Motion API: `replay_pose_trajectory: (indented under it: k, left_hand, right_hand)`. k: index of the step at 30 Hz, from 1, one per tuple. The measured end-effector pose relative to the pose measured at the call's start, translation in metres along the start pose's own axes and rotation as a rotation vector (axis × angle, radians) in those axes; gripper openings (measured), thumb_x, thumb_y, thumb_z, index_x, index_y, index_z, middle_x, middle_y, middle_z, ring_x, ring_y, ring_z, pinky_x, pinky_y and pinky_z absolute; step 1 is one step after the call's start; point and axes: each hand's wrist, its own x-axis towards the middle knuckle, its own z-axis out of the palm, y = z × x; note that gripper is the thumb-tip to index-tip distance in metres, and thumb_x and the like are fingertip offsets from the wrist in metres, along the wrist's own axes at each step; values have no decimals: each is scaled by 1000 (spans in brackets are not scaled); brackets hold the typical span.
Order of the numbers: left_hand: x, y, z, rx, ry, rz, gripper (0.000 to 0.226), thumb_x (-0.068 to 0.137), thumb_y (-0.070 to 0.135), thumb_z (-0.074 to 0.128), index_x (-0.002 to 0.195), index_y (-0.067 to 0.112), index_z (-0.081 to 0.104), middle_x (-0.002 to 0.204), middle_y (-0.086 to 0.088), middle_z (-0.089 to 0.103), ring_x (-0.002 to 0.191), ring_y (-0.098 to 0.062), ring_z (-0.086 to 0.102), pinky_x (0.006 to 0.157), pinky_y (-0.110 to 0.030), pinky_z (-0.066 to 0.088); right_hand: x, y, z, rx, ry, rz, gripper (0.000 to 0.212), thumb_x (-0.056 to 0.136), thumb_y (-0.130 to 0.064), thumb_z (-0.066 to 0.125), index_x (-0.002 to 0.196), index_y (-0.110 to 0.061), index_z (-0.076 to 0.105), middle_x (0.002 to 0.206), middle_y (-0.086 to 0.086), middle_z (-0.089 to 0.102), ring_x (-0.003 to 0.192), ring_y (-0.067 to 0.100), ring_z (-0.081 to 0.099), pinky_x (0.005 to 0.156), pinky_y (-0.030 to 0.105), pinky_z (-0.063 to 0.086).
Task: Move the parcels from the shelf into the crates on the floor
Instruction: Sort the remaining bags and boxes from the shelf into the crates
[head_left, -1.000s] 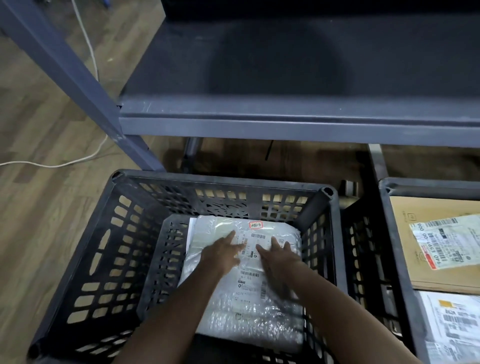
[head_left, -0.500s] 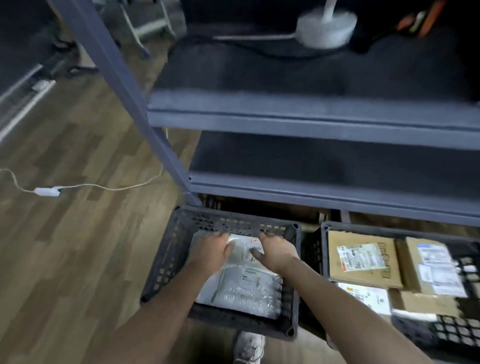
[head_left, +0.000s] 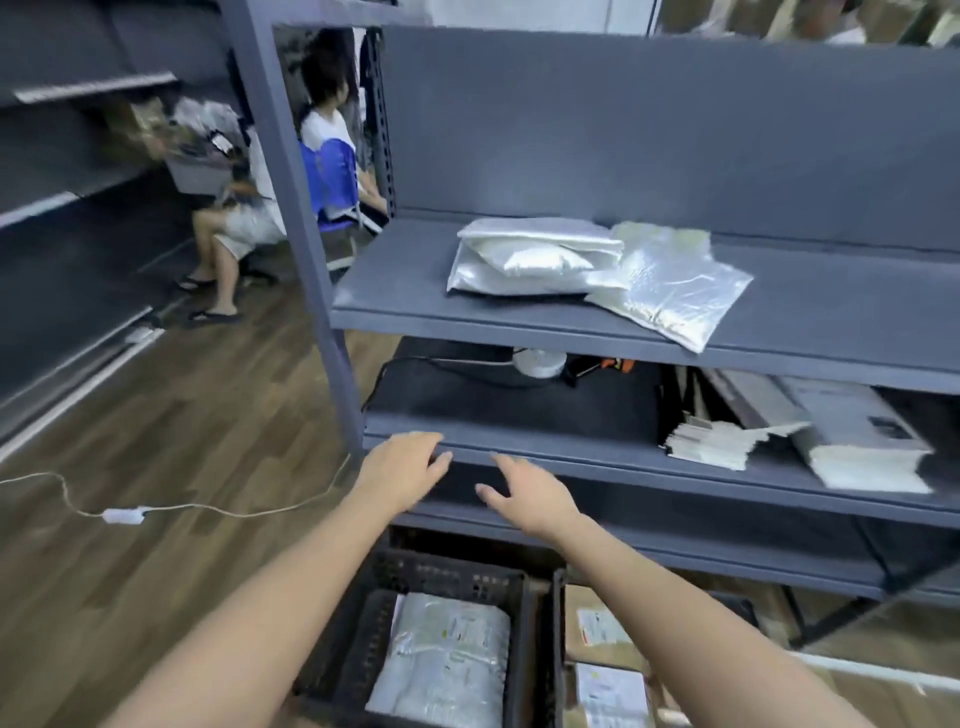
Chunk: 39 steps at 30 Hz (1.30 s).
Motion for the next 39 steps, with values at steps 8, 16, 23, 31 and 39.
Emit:
replay_pose_trajectory:
  k: [8,16,23,31,39]
  left_hand:
    - [10,49,-115,44,230,88,45,98,41,38,136,18,46,136,-2,52,123,-22,49,97,-37,43]
    - [66,64,-163,56,315,157,40,96,37,40,127,15,52,123,-6,58,111,-27,54,84,-38,46]
    - [135,59,-187,65,337,221,43,98,34,40,134,11,46,132,-9,53,118,-28,50,92,-39,45]
    - [198,41,-192,138,289,239,43,98,31,42,137,15,43,138,-5,47,123,-25,46,93,-39,45]
    - [239,25,-173,201,263,225,8,91,13,51,93,12,58,104,-4,58,102,-26,54,70,-34,47]
  right_hand:
    - [-30,1,-123,39,288,29,58,96,-44,43,145,-17,30,146,6,42,133,23,40,104,35,38]
    - [-9,17,-171,14,380,110,60,96,-42,45,147,-16,27,146,8,41,133,24,40,105,35,37]
    - [54,18,-214,-53,437,84,58,95,-34,47,146,-17,27,138,13,48,123,29,48,96,39,44]
    - [116,15,-232,-108,454,89,53,98,-32,43,146,-15,28,146,7,40,129,27,43,98,39,43]
    - [149,28,-231,-142,364,63,50,98,-17,38,146,-26,31,145,5,42,130,25,41,100,36,41]
